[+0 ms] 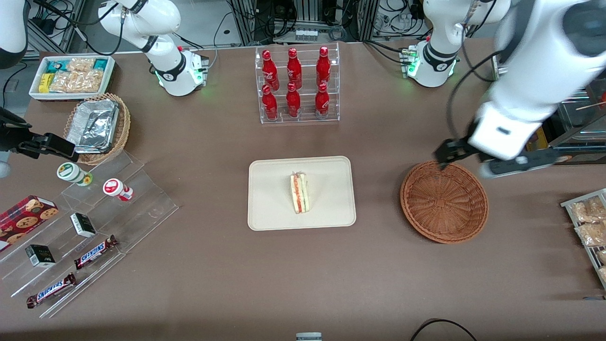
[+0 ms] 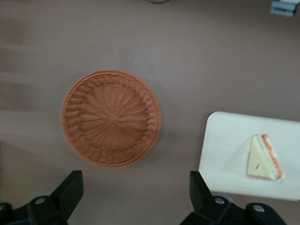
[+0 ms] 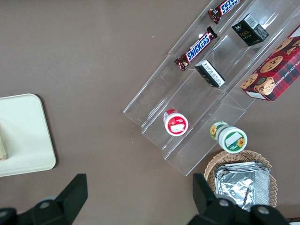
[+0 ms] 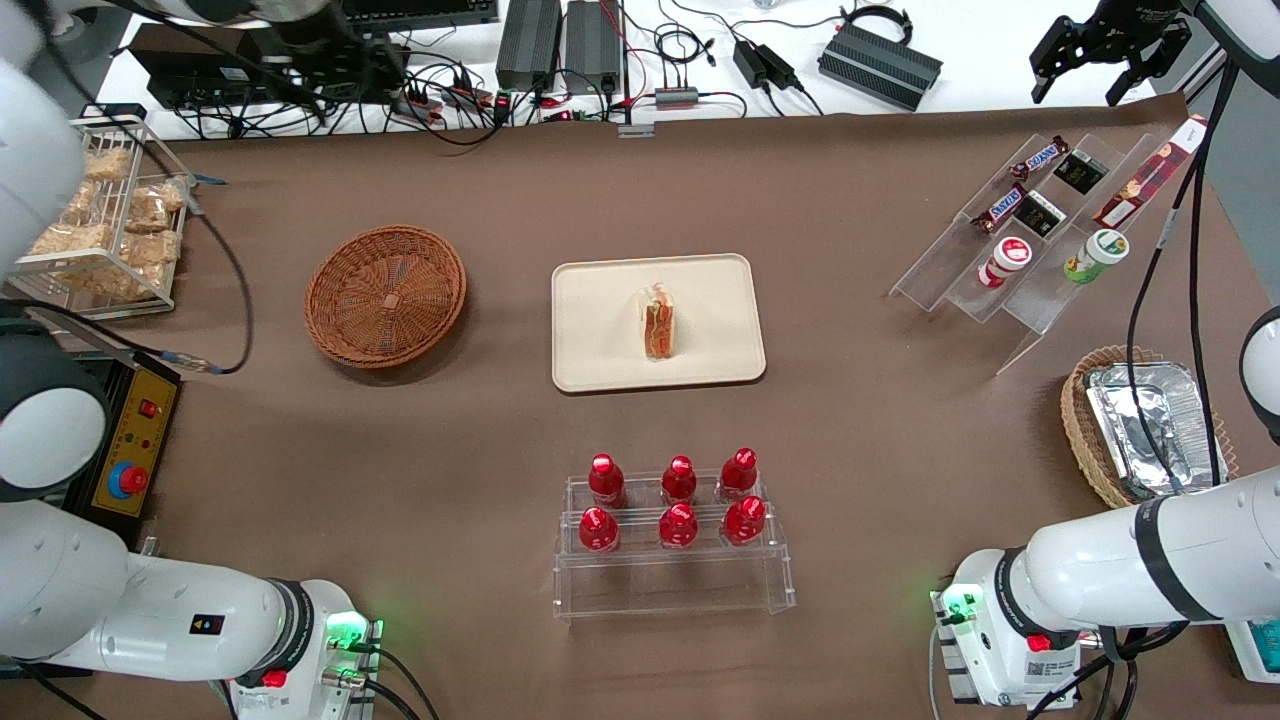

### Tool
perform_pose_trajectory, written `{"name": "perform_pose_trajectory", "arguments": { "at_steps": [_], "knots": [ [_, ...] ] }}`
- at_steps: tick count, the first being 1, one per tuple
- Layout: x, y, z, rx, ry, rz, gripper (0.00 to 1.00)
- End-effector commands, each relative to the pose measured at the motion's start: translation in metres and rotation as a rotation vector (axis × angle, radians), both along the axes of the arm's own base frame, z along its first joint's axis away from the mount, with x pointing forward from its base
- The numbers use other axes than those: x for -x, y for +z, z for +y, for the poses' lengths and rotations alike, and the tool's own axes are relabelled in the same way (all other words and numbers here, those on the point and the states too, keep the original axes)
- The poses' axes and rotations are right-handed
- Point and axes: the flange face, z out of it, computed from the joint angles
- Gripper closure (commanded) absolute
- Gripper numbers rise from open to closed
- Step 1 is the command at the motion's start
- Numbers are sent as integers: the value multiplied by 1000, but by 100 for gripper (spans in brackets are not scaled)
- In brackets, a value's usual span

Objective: Place sandwich from basket to tray

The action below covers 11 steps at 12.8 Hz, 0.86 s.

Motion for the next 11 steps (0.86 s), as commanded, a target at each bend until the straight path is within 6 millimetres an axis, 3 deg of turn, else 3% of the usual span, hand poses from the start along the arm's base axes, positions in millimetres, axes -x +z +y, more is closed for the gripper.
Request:
{"name": "perform_pose_trajectory", "arguments": {
  "at_steps": [1,4,6,9,11],
  "knots": [
    [33,15,44,-1,-79,31,0],
    [60,14,86,3,-137,52,0],
    [65,20,88,6,-139,43,0],
    [31,23,77,7,-158,26,0],
    [18,26,73,10,-160,13,0]
  ]
}}
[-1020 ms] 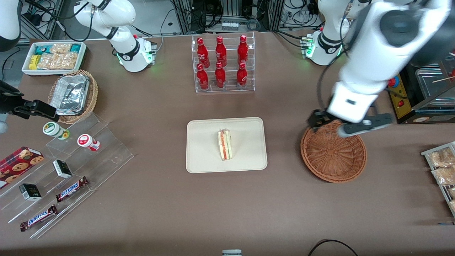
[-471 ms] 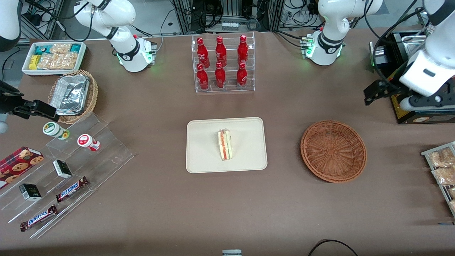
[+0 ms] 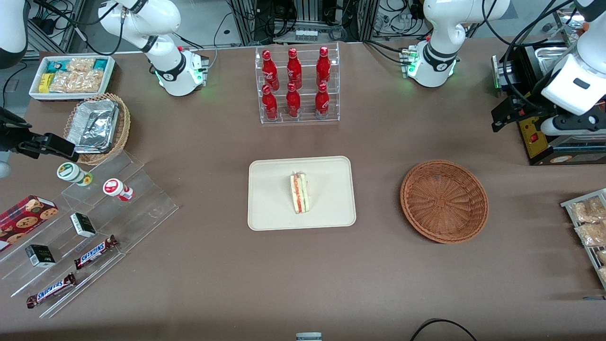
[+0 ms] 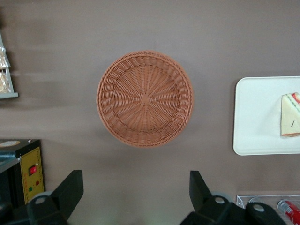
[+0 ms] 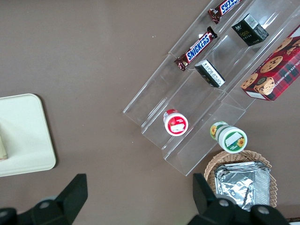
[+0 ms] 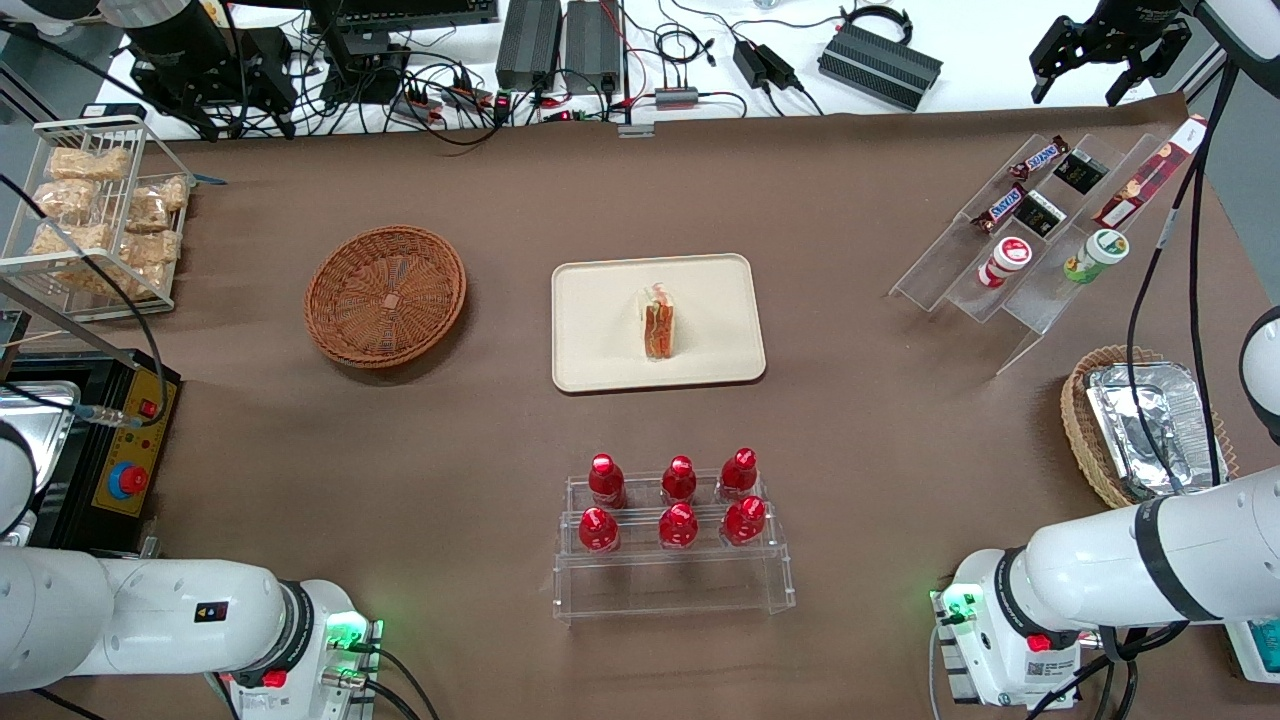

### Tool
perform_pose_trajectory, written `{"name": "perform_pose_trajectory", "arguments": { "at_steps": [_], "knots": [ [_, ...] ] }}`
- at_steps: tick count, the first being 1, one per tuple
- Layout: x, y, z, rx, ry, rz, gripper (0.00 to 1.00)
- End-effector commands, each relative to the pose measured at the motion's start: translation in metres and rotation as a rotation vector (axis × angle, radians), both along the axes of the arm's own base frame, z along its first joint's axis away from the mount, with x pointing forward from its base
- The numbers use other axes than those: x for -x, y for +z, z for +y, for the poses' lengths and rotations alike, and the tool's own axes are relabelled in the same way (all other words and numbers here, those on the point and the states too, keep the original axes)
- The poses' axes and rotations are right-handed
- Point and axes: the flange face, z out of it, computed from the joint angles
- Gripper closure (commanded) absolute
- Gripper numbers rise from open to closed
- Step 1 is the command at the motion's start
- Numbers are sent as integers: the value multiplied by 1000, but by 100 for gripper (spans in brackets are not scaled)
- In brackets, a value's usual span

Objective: Place sandwich from basket to tray

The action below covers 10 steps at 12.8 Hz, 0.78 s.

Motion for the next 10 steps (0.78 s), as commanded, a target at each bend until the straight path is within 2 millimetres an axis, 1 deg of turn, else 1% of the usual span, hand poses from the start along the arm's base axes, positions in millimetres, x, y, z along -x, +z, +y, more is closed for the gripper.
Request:
{"name": "perform_pose_trajectory", "arguments": {
  "at_steps": [1,5,7,8,9,10],
  "knots": [
    [-21,7,-1,7,-14,-11,0],
    [-21,5,6,-21,-7,2,0],
    [-20,8,11,-25,0,-3,0],
    [-20,9,16,-27,3,-3,0],
    [-21,9,28,-34,-9,-3,0],
    [-21,9,29,-35,-26,-2,0]
  ]
}}
